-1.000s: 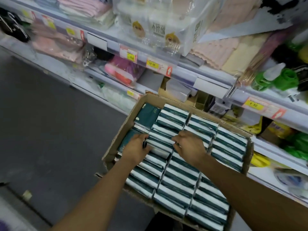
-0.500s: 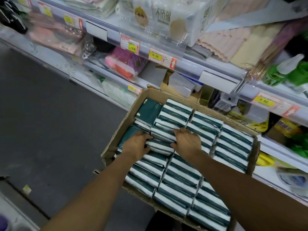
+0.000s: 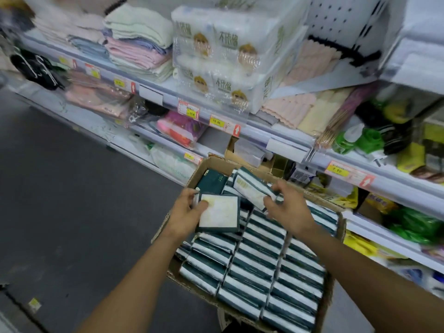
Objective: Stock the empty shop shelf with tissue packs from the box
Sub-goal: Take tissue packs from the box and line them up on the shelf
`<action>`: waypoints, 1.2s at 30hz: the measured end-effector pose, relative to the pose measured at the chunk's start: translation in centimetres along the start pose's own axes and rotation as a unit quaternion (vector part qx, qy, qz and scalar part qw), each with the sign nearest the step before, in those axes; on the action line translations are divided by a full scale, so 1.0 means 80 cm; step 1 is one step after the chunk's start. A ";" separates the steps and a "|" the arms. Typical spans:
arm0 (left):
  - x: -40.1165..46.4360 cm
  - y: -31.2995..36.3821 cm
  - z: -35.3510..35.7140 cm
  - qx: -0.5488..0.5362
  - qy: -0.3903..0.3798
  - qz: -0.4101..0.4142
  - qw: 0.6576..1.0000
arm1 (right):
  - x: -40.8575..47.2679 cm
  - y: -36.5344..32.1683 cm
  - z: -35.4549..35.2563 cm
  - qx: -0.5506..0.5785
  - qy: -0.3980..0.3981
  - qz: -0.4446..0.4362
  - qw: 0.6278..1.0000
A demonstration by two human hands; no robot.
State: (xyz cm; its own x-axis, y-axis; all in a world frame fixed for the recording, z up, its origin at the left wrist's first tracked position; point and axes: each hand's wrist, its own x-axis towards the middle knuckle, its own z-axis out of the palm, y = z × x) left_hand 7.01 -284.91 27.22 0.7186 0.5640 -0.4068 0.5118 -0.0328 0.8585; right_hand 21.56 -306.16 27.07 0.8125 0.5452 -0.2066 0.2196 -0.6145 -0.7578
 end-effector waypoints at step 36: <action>-0.099 0.411 0.114 -0.189 -0.139 0.317 0.919 | -0.114 -0.201 -0.363 0.574 0.307 -0.095 0.753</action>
State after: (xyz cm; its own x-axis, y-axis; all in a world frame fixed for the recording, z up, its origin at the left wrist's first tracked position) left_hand 22.41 -297.99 55.80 0.9352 0.2966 0.1936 -0.2139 0.0371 0.9762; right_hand 26.33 -317.85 59.10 0.9993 -0.0230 0.0305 0.0380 0.5318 -0.8460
